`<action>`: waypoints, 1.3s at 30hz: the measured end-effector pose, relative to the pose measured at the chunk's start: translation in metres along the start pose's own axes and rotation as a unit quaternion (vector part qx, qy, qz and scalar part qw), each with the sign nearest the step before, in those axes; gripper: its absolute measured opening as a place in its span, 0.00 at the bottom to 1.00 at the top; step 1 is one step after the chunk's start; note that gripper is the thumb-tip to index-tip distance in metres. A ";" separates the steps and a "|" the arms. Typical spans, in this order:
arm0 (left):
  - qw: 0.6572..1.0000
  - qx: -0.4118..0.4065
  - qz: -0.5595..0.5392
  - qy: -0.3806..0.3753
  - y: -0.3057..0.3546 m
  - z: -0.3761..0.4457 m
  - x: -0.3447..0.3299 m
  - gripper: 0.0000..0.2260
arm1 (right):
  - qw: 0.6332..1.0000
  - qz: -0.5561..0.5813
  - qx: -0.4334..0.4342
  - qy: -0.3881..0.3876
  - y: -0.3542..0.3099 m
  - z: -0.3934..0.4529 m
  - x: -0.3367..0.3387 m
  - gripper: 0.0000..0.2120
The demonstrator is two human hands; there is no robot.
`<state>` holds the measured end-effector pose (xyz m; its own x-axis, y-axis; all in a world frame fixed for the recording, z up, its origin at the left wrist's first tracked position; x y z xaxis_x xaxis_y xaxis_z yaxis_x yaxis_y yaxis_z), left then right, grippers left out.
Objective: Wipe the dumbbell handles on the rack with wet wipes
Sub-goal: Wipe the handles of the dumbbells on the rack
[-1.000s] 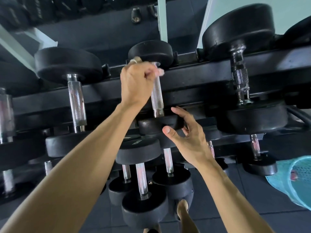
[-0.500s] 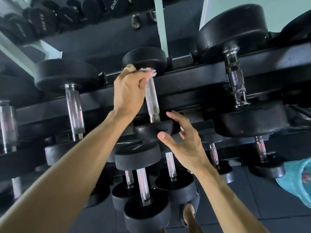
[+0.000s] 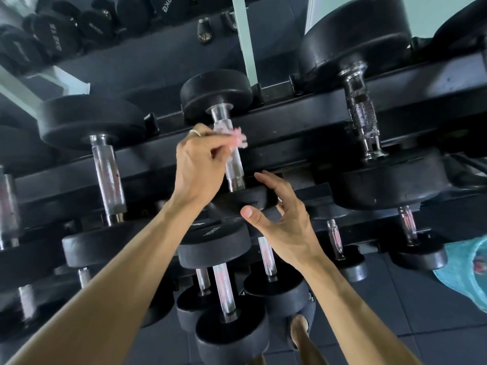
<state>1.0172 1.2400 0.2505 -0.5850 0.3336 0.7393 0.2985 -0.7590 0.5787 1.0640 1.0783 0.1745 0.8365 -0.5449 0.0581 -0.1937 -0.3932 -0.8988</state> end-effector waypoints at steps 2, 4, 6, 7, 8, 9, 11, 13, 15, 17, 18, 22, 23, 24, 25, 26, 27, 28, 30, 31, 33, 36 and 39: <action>0.998 -0.045 0.019 -0.027 0.002 0.004 0.001 0.08 | 1.000 0.001 -0.003 -0.003 -0.001 -0.001 0.000 0.31; 0.997 -0.068 0.043 -0.020 -0.002 0.019 0.001 0.08 | 1.000 -0.002 -0.005 -0.006 -0.002 -0.001 0.000 0.31; 0.996 -0.063 0.051 -0.024 -0.006 0.029 0.000 0.09 | 1.000 -0.007 -0.007 -0.006 -0.002 0.000 0.000 0.30; 0.995 -0.066 0.052 -0.045 -0.005 0.028 -0.002 0.08 | 1.000 -0.008 -0.009 -0.008 -0.002 0.000 0.000 0.30; 0.993 -0.072 0.049 -0.080 -0.002 0.022 -0.005 0.08 | 1.000 -0.009 -0.011 -0.010 -0.002 0.000 0.000 0.30; 0.989 -0.072 0.046 -0.124 0.001 0.015 -0.008 0.08 | 1.000 -0.009 -0.012 -0.011 -0.003 -0.001 0.000 0.30; 0.976 -0.065 0.045 -0.201 0.005 0.003 -0.013 0.07 | 1.000 -0.013 -0.019 -0.008 -0.003 -0.002 0.002 0.32; 0.968 -0.060 0.047 -0.239 0.006 0.005 -0.018 0.06 | 0.999 -0.019 -0.044 -0.001 0.000 -0.002 0.004 0.37; 0.970 -0.072 0.055 -0.224 0.009 0.014 -0.019 0.05 | 0.996 -0.015 -0.084 0.001 0.006 -0.001 0.004 0.43; 0.973 -0.071 0.053 -0.215 0.012 0.014 -0.019 0.04 | 0.994 -0.003 -0.107 0.001 0.010 -0.001 0.003 0.49; 0.971 -0.060 0.052 -0.227 0.011 0.010 -0.019 0.04 | 0.994 0.000 -0.111 0.001 0.011 -0.001 0.002 0.52; 0.948 -0.011 0.052 -0.315 0.007 -0.007 -0.021 0.05 | 0.994 0.015 -0.107 0.004 0.013 0.000 0.001 0.54; 0.950 -0.016 0.043 -0.309 0.008 -0.003 -0.020 0.04 | 0.994 0.013 -0.107 0.004 0.013 0.000 0.001 0.54; 0.958 -0.028 0.033 -0.285 0.010 0.006 -0.017 0.03 | 0.994 0.009 -0.108 0.001 0.012 0.000 0.001 0.54; 0.967 -0.041 0.031 -0.250 0.011 0.015 -0.014 0.03 | 0.994 0.010 -0.113 -0.003 0.012 -0.001 0.001 0.54; 0.975 -0.050 0.039 -0.215 0.011 0.023 -0.011 0.04 | 0.993 0.011 -0.116 -0.005 0.013 -0.001 0.001 0.54; 0.979 -0.057 0.057 -0.189 0.010 0.028 -0.010 0.04 | 0.993 0.011 -0.115 -0.005 0.013 0.000 0.001 0.54; 0.979 -0.062 0.079 -0.176 0.009 0.029 -0.010 0.04 | 0.994 0.011 -0.112 -0.003 0.014 0.000 0.001 0.53; 0.979 -0.070 0.108 -0.158 0.010 0.021 -0.012 0.05 | 0.994 0.010 -0.110 0.002 0.014 -0.001 0.001 0.53; 0.980 -0.070 0.105 -0.156 0.012 0.016 -0.011 0.06 | 0.994 0.010 -0.112 0.002 0.014 -0.001 0.001 0.53; 0.972 -0.048 0.080 -0.214 0.013 0.009 -0.014 0.06 | 0.994 0.009 -0.112 0.001 0.013 -0.001 -0.001 0.54; 0.924 -0.008 0.094 -0.371 0.009 0.002 -0.025 0.06 | 0.994 0.003 -0.111 0.000 0.013 0.000 0.000 0.57; 0.939 0.033 0.008 -0.341 0.011 0.000 -0.012 0.04 | 0.992 -0.034 -0.120 0.004 0.006 -0.004 0.001 0.49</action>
<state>1.0274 1.2272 0.2482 0.0334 0.6206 0.7834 0.3632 -0.7378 0.5689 1.0620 1.0721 0.1712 0.8478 -0.5169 0.1190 -0.2549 -0.5937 -0.7632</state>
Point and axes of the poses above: each hand's wrist, its own z-axis towards the middle knuckle, its own x-axis out of the back of the hand, y = z × x, the point moved 7 cm from there along z, towards the middle knuckle, and after that the axes turned 11 degrees about -x, right-handed, at the moved point
